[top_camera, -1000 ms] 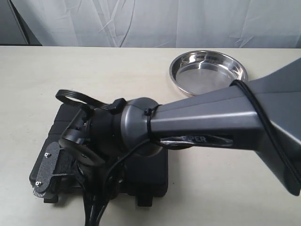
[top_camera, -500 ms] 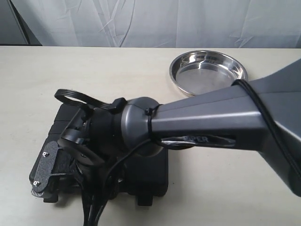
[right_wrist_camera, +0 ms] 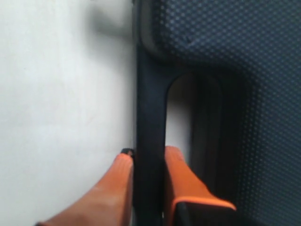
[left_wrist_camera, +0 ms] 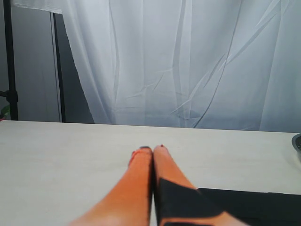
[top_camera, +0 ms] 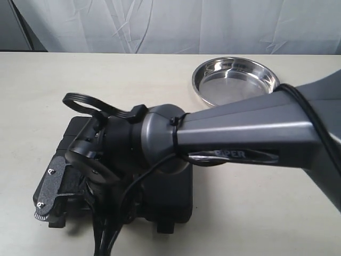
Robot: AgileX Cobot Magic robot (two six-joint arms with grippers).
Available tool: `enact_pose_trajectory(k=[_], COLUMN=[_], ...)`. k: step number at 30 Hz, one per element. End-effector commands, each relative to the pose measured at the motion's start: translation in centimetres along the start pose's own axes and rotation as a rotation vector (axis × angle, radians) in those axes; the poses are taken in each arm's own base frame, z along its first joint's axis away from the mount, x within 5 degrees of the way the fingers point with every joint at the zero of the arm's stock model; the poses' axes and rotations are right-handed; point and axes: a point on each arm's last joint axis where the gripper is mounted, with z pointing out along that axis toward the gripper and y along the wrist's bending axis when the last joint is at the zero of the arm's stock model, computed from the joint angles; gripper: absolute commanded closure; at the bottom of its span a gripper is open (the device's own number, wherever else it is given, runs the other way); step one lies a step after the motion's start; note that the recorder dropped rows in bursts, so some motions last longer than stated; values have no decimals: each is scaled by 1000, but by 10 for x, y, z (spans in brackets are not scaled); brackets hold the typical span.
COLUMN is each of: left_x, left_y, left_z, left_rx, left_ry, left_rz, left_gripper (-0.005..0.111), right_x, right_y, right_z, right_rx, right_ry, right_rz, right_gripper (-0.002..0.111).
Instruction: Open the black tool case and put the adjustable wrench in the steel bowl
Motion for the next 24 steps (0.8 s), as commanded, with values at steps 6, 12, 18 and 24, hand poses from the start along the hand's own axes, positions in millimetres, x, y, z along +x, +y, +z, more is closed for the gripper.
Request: enact_pose_trajectory(k=[6, 12, 18, 24], left_x=[1, 1, 1, 1], left_y=[0, 0, 0, 0], left_z=[0, 0, 0, 0], left_rx=[5, 5, 5, 5], left_ry=[0, 0, 0, 0], left_rz=[-2, -2, -2, -2], left_gripper=[107, 107, 107, 107], right_x=[-1, -1, -2, -2], right_y=[-4, -4, -4, -4], right_z=[2, 2, 2, 2], right_rx=[19, 18, 19, 19], right_ry=[-15, -17, -20, -20], right_rz=[-4, -2, -6, -6], right_gripper=[109, 107, 73, 83])
